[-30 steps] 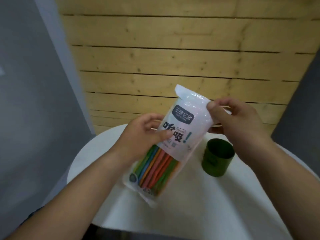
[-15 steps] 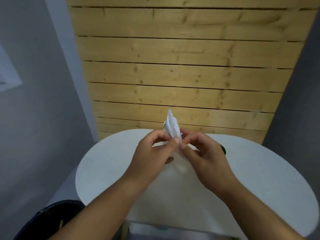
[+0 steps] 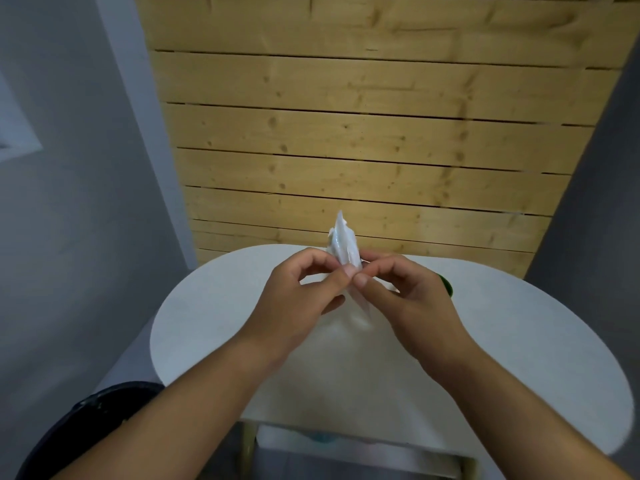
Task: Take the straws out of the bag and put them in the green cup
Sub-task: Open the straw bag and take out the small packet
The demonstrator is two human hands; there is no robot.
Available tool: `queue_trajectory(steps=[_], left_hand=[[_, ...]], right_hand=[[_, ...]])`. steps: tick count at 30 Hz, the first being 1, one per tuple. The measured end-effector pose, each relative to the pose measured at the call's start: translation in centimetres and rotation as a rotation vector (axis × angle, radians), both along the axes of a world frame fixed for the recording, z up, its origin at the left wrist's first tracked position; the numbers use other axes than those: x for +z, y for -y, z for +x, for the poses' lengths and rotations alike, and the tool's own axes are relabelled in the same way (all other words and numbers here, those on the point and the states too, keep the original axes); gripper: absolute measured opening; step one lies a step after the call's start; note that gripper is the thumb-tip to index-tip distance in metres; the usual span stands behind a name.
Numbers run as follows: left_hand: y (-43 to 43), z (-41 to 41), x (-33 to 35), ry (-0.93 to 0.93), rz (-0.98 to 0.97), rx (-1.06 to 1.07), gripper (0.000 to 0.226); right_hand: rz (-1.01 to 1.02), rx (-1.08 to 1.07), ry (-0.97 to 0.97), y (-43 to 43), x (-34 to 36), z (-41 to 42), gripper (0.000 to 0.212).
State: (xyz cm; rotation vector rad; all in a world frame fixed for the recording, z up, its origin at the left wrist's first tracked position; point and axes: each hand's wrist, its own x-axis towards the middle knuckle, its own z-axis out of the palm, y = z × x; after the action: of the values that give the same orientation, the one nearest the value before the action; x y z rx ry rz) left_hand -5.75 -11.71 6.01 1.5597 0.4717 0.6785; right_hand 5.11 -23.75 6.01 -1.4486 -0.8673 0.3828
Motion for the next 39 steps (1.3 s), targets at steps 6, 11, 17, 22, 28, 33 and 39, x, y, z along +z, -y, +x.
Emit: queue_trajectory(steps=[6,11,17,22,28,33,39], left_hand=[[0.2,0.1,-0.2,-0.010,0.081,0.017,0.012],[0.3,0.1,-0.2,-0.014,0.121,0.020,0.012],[0.4,0.2,-0.4,-0.016,0.118,0.017,0.009],[0.6,0.4,-0.6,-0.076,0.220,0.059,0.012],[0.8,0.7,-0.5,-0.120,0.365,0.072,0.014],[0.8,0.8,-0.3,-0.096,0.387,0.075,0.018],[-0.6,0.1,-0.1,-0.126,0.351,0.123,0.018]], right_hand=[[-0.024,0.005,-0.066,0.1,-0.1,0.2,0.007],[-0.077,-0.062,0.064,-0.2,-0.5,0.1,0.006],[-0.142,-0.126,0.218,-0.4,-0.6,-0.3,0.010],[-0.142,-0.164,0.237,-0.6,-1.1,-0.4,0.010],[-0.128,-0.178,0.249,-0.7,-0.9,-0.6,0.007],[-0.104,-0.229,0.255,-0.8,-0.9,-0.9,0.008],[-0.060,-0.325,0.167,-0.9,-1.2,0.7,0.013]])
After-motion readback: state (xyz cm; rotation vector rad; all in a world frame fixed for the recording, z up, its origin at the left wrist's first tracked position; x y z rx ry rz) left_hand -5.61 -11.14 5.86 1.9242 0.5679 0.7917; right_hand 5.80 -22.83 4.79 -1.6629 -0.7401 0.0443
